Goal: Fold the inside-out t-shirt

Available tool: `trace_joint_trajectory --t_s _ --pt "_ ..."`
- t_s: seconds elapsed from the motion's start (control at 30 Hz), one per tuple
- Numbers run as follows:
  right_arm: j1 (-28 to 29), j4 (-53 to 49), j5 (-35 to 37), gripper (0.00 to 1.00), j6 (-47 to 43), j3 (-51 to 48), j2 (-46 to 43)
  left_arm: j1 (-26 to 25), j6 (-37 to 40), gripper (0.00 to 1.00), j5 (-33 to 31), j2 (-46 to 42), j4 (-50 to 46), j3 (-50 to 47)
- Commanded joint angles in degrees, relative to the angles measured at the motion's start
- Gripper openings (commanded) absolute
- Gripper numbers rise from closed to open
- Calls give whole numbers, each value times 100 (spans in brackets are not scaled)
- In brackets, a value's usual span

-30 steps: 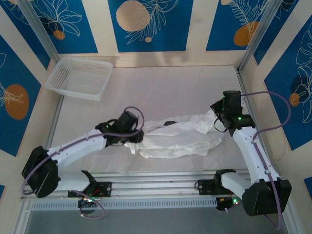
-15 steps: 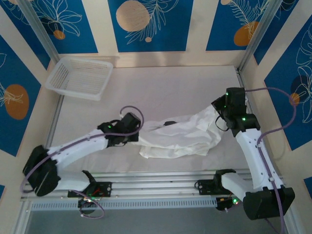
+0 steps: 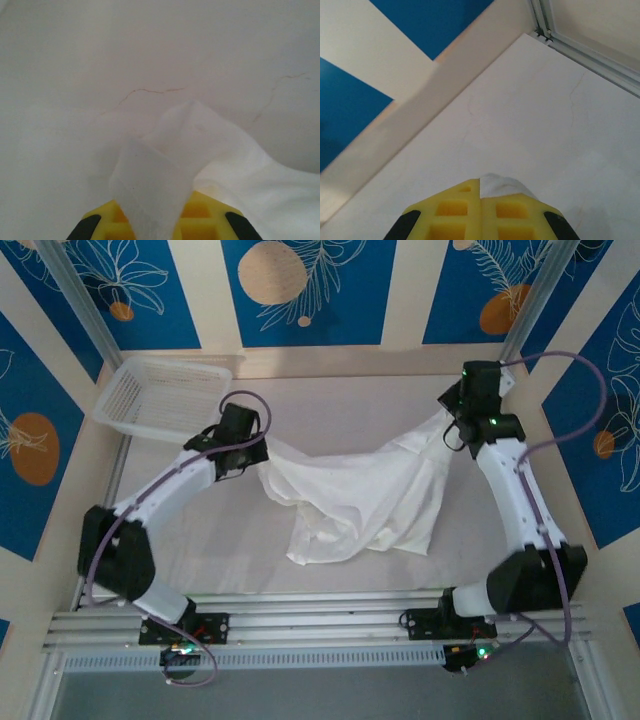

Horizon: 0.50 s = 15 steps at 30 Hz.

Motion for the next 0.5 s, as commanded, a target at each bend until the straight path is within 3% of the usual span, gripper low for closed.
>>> trace_joint_trajectory --t_s 0.0,0.27,0.37,0.47 --pt "-79 163 362 0 -423 479 563 217 227 1 357 613 431 676" --pt "-171 160 243 0 -721 1025 1563 454 446 19 251 2349 319 2332" --pt "-135 -22 -27 0 -823 1126 1530 484 534 35 141 2304 -167 2655" --pt "-80 -48 -287 0 -813 940 1271 473 256 37 33 1941 -904 2549"
